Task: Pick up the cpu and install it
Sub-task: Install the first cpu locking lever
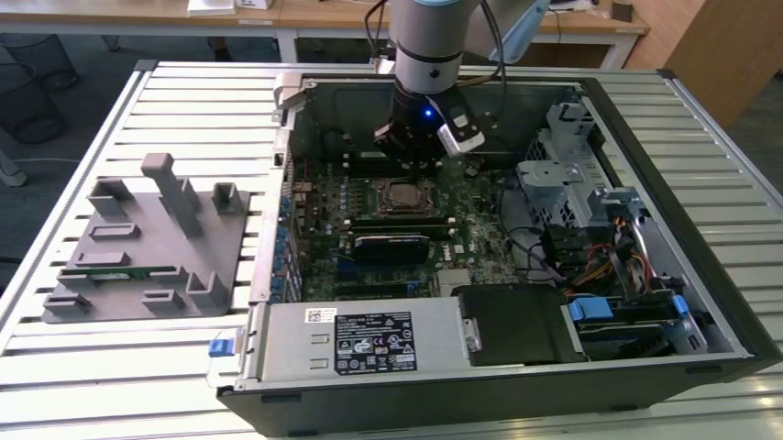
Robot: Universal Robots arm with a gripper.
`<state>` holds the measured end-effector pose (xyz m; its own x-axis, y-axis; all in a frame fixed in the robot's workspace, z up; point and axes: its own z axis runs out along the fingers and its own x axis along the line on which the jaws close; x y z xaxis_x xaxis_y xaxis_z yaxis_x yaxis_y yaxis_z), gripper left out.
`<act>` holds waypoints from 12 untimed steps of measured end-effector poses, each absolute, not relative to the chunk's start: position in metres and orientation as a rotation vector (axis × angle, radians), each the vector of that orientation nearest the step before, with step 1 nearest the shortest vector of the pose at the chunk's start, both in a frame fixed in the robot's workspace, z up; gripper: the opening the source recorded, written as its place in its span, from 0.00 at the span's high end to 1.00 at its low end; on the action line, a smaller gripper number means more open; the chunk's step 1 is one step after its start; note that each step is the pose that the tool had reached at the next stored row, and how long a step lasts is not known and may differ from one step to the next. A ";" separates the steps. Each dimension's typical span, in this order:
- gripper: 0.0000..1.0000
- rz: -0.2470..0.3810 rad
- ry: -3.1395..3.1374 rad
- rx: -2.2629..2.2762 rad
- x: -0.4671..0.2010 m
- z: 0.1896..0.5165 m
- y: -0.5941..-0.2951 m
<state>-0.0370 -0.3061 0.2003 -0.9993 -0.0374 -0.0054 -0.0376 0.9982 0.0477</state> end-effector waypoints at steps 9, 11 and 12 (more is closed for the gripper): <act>0.89 0.000 3.138 -0.059 -0.037 0.196 -0.306; 0.89 -0.002 3.138 -0.059 -0.037 0.195 -0.306; 0.89 0.000 3.138 -0.059 -0.037 0.195 -0.306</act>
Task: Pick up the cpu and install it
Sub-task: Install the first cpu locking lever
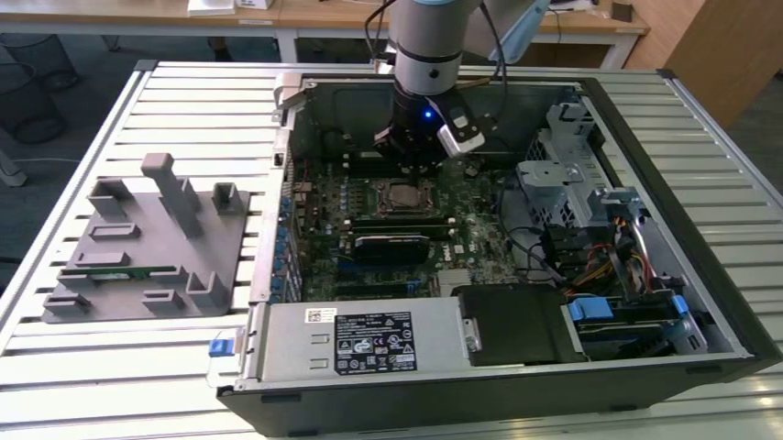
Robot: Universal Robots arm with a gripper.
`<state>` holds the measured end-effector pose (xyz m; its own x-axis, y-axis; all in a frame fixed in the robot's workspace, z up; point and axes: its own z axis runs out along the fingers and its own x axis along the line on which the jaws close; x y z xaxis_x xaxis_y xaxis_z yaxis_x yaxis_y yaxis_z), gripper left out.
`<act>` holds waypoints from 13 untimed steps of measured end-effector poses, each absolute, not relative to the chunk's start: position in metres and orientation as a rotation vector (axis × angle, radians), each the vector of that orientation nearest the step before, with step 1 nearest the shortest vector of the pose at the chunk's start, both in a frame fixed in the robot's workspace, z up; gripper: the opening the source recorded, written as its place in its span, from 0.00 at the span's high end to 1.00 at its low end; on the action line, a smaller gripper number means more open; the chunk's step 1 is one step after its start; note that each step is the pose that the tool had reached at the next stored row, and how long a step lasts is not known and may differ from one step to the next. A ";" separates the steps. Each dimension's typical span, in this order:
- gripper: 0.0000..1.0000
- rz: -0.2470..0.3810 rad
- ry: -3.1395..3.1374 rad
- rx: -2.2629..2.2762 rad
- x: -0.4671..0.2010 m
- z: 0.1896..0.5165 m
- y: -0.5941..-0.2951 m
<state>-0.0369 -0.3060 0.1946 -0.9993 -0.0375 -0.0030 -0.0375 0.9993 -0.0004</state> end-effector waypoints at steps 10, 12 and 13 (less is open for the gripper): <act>0.89 0.162 3.132 -0.059 -0.037 0.194 -0.305; 0.89 0.182 3.130 -0.059 -0.037 0.194 -0.305; 0.89 0.185 3.130 -0.059 -0.037 0.195 -0.304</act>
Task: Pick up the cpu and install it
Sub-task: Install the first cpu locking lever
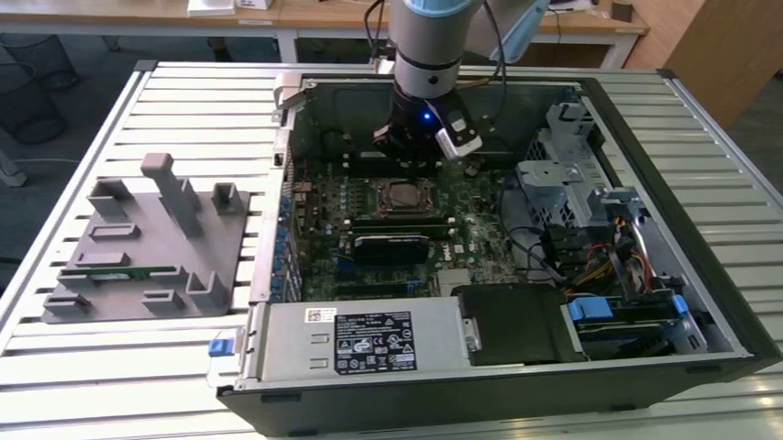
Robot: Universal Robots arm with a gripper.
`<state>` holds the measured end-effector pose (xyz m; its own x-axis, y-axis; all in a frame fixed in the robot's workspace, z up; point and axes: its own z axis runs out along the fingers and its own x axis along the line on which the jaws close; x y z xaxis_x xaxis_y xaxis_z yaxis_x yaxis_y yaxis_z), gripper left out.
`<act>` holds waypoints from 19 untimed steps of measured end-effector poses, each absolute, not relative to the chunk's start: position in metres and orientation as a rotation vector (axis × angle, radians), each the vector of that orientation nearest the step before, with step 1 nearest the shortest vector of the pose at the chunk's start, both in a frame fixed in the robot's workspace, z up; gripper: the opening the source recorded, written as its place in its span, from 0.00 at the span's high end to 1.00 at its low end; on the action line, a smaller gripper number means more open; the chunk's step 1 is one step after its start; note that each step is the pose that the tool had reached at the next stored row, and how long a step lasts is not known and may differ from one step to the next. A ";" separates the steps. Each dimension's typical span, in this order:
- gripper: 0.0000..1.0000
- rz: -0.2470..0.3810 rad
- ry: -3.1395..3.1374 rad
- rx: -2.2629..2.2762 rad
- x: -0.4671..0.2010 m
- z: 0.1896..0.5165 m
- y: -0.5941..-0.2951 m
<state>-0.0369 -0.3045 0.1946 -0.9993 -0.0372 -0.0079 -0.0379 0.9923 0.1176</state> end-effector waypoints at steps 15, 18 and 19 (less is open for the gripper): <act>0.89 0.182 3.130 -0.058 -0.037 0.206 -0.310; 0.89 0.182 3.130 -0.058 -0.037 0.206 -0.312; 0.89 0.182 3.130 -0.058 -0.037 0.206 -0.312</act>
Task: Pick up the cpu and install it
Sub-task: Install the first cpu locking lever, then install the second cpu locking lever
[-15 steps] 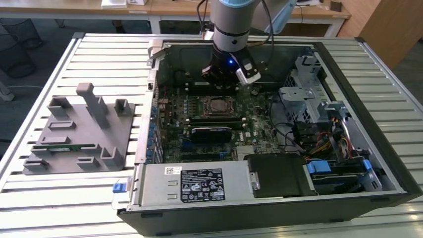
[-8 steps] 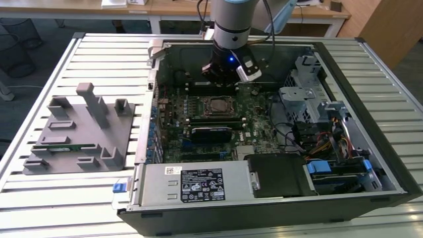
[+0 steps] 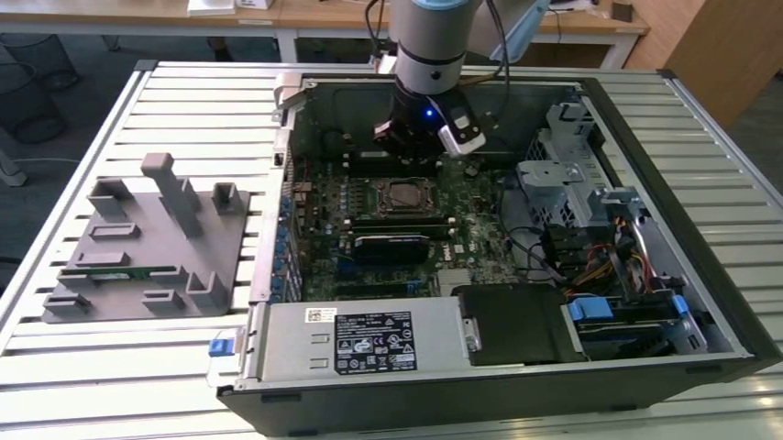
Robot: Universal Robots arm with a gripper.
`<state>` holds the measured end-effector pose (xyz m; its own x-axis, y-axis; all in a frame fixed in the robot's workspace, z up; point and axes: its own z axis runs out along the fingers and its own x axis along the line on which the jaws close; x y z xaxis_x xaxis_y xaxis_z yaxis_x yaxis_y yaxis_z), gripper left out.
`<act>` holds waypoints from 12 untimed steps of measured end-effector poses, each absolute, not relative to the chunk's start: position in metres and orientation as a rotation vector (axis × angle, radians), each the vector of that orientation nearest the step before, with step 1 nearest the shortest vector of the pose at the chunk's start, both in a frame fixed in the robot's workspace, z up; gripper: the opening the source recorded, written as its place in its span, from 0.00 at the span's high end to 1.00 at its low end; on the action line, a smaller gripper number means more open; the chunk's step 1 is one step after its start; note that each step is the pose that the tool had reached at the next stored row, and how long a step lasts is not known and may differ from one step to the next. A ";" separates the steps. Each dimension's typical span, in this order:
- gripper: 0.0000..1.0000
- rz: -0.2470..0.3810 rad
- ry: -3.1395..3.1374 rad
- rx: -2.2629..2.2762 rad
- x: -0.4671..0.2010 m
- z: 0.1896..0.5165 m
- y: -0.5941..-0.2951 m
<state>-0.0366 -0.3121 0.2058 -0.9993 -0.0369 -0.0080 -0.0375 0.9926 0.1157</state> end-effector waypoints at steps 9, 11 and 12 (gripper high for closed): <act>0.89 0.182 3.130 -0.058 -0.036 0.206 -0.315; 0.89 0.182 3.130 -0.058 -0.036 0.206 -0.316; 0.89 0.182 3.130 -0.058 -0.036 0.206 -0.317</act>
<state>-0.0364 -0.3168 0.2058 -0.9993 -0.0368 -0.0080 -0.0375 0.9926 0.1157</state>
